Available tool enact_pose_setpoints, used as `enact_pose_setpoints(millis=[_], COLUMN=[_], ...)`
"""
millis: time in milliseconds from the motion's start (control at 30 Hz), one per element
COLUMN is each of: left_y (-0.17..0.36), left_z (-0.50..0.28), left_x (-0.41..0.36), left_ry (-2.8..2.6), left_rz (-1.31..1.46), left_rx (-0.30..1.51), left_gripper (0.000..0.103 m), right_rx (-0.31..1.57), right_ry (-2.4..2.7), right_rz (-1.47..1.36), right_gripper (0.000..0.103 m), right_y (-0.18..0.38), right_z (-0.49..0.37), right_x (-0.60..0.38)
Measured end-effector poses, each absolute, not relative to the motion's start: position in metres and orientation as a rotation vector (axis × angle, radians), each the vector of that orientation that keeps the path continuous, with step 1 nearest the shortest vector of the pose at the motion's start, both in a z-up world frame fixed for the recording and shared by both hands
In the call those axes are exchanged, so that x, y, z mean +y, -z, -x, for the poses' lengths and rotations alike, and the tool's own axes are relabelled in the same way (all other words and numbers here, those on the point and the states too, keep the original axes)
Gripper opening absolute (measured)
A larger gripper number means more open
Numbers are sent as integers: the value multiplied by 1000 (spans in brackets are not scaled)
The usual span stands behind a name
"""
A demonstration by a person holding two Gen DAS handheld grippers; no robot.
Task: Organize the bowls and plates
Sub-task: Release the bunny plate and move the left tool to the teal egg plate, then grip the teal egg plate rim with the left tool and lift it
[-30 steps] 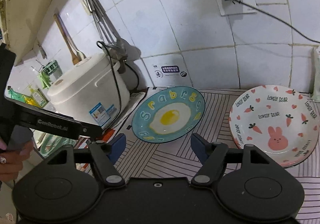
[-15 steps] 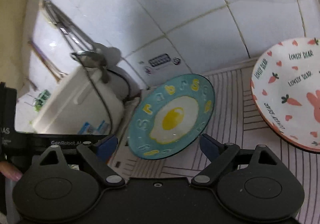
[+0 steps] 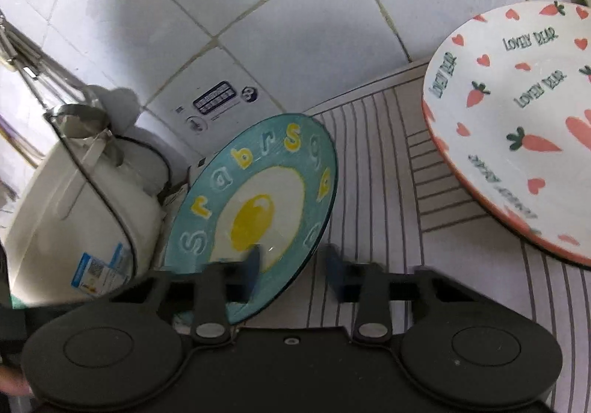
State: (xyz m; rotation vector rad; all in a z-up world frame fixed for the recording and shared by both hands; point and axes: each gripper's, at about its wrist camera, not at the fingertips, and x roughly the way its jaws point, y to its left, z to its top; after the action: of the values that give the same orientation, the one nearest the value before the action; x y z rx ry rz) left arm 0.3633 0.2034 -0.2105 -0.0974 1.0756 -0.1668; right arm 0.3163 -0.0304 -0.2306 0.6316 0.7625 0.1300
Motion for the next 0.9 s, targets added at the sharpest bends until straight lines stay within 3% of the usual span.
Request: enact_pose_setpoints(millis=[200,367,467,533,900], left_y=[210,216,217,215,180], left_z=[-371,-372,-371,-373,-325], left_x=[209,204,201,201,196], left_ry=[146,137,133,122,157], left_rz=[133,137,156,160,54], left_rx=[1053,1011,1013,1040,994], left_gripper=[43,41,32,29,27], right_rx=[776,737,735,746,745], right_ry=[-104,-129,-176,-187,-207], right_rz=[-632,-753,-891,-830,-647], right_gripper=[16,14,10,15,19], right_y=[232,246,260,253,217], right_z=[-324,-326,-326,-328,-297], right_x=[-30,-45,-62,-57,-47])
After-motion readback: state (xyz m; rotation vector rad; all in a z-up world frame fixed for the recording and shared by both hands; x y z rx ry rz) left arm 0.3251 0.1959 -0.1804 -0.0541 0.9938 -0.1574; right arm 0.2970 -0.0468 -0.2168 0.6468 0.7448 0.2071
